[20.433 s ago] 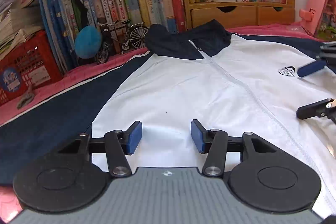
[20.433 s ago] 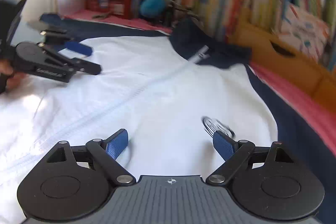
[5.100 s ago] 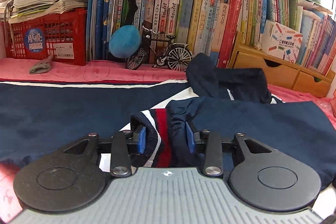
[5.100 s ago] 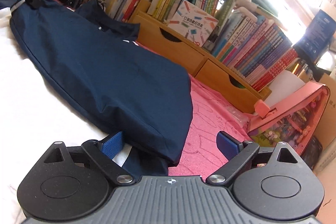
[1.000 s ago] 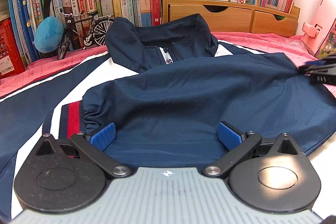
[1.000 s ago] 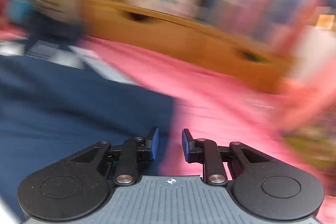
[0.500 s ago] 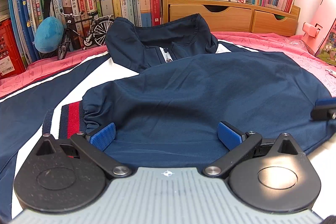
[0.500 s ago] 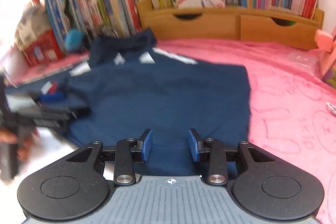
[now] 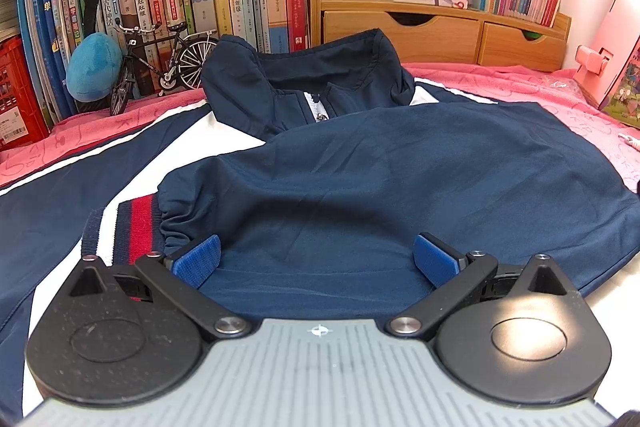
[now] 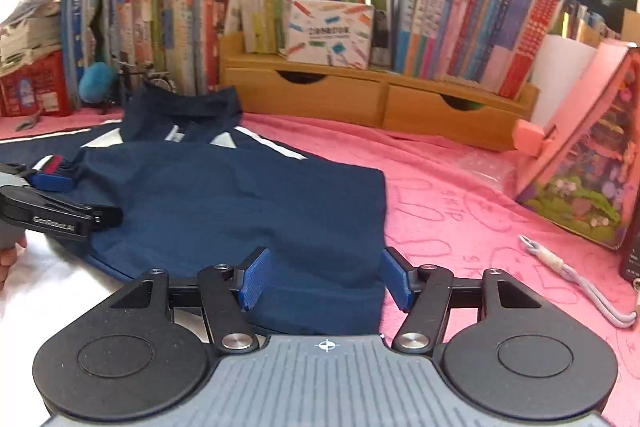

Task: Fold clothes
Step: 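Grasp the other striped cuff with the left gripper and fold the sleeve across the front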

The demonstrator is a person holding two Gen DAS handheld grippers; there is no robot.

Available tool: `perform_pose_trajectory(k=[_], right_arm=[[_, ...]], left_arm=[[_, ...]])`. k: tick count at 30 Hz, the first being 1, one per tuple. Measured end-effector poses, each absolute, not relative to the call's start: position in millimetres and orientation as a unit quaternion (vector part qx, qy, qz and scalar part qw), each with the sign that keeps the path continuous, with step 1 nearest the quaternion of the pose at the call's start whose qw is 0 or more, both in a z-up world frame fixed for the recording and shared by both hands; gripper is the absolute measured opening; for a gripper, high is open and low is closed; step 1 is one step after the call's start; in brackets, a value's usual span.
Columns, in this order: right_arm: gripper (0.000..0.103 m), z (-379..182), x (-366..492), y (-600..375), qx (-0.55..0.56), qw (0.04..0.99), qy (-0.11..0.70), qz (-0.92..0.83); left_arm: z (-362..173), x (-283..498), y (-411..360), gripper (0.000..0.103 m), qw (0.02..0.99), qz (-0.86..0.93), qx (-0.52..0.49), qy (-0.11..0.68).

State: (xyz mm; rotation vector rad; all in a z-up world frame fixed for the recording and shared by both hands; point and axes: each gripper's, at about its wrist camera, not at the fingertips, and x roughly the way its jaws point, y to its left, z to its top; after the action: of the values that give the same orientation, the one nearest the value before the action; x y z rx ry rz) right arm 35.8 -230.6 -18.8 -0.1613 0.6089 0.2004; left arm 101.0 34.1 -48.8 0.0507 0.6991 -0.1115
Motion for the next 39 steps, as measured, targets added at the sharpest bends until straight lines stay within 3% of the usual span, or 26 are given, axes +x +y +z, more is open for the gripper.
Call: perform_pose_trajectory(k=[12, 25, 29, 35, 37, 39], right_arm=[[0.072, -10, 57, -106, -0.076, 0.929, 0.291, 0.216], [0.082, -58, 65, 38, -0.128, 0.887, 0.308, 0.318], [0.102, -66, 63, 37, -0.123, 0.882, 0.319, 0.323], [0.103, -70, 62, 37, -0.123, 0.882, 0.322, 0.323], [0.103, -71, 62, 37, -0.123, 0.882, 0.322, 0.323], [0.103, -70, 62, 36, -0.123, 0.882, 0.322, 0.322]], left_arm=[[7, 9, 182, 0.103, 0.959, 0.024, -0.091, 0.266], [-21, -42, 359, 0.103, 0.899, 0.256, -0.222, 0.277], [-17, -39, 406, 0.103, 0.883, 0.306, -0.255, 0.247], [-24, -15, 471, 0.103, 0.836, 0.378, -0.334, 0.216], [-28, -6, 484, 0.1, 0.828, 0.394, -0.339, 0.209], [-32, 1, 493, 0.085, 0.825, 0.4, -0.344, 0.201]])
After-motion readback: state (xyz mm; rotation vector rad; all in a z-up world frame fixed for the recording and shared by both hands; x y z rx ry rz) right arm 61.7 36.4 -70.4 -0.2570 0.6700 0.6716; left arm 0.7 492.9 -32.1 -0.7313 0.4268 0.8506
